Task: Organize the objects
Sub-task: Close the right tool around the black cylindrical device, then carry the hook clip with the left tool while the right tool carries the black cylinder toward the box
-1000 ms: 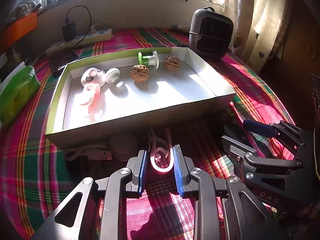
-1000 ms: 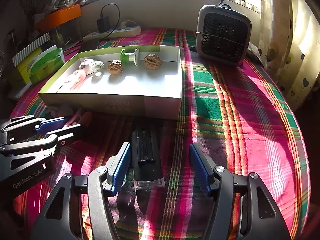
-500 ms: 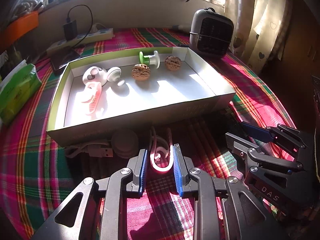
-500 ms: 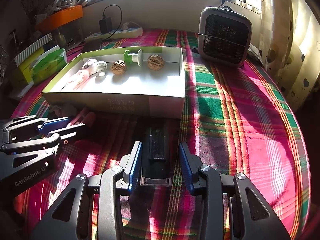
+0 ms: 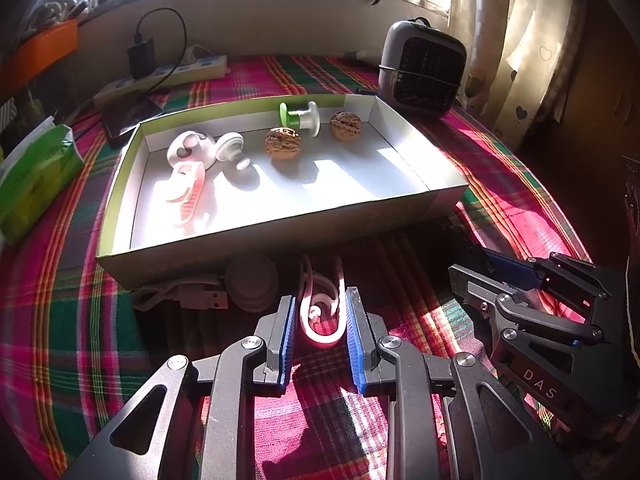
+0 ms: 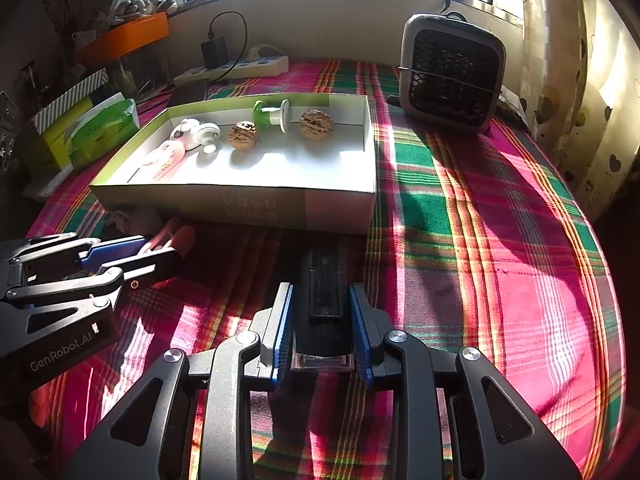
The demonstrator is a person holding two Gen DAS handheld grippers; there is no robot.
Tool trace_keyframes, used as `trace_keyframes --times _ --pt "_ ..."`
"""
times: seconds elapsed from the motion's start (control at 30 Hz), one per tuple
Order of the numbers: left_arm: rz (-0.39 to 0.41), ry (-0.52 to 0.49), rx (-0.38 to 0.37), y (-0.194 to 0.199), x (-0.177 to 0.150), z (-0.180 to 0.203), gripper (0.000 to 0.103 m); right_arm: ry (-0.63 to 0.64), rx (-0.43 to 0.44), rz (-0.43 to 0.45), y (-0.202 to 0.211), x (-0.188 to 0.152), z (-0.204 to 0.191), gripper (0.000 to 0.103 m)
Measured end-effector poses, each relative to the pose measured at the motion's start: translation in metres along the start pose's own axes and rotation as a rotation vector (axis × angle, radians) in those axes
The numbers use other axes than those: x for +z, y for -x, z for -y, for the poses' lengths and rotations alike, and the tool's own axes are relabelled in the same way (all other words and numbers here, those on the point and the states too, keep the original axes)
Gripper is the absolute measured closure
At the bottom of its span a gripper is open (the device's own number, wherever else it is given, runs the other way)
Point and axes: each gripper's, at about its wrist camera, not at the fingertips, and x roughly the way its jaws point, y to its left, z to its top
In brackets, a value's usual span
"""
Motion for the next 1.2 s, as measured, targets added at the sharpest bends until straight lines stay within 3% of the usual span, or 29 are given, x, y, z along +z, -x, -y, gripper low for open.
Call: trace_keyframes --times 1.2 --pt "0.061 0.008 -0.003 0.028 0.013 -0.011 0.082 0.021 0.072 0.038 0.019 0.021 -0.014 0.074"
